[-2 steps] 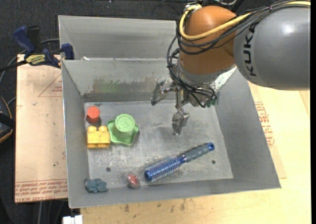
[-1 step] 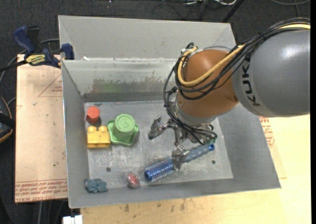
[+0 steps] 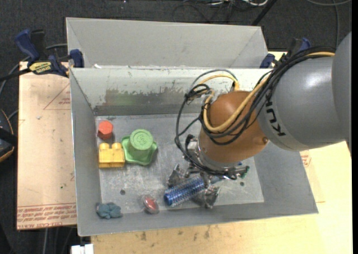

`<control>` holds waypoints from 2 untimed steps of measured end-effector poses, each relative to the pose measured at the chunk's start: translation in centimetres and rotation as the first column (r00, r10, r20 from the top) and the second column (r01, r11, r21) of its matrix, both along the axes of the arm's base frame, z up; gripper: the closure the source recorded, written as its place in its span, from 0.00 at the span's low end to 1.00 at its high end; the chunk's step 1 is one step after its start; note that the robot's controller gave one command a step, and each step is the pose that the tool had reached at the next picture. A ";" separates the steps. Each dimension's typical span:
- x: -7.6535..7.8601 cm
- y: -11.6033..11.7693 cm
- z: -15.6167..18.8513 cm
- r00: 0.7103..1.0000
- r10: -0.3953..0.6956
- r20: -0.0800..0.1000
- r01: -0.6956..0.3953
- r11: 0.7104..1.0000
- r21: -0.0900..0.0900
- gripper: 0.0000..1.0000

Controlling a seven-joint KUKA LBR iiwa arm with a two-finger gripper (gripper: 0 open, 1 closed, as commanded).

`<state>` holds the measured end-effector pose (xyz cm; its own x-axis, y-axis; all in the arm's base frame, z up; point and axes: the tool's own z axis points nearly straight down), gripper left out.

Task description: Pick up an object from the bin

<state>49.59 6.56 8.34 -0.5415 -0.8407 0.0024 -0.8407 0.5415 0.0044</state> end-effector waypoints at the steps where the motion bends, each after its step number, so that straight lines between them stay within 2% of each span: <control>1: 0.2 0.0 0.2 1.000 -0.002 0.006 0.002 1.000 0.001 1.00; 2: -0.8 -0.2 13.9 0.999 -0.047 0.013 0.047 0.999 0.002 1.00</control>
Offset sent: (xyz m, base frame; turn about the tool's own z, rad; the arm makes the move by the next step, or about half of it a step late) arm 0.0000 0.0000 0.0000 0.0000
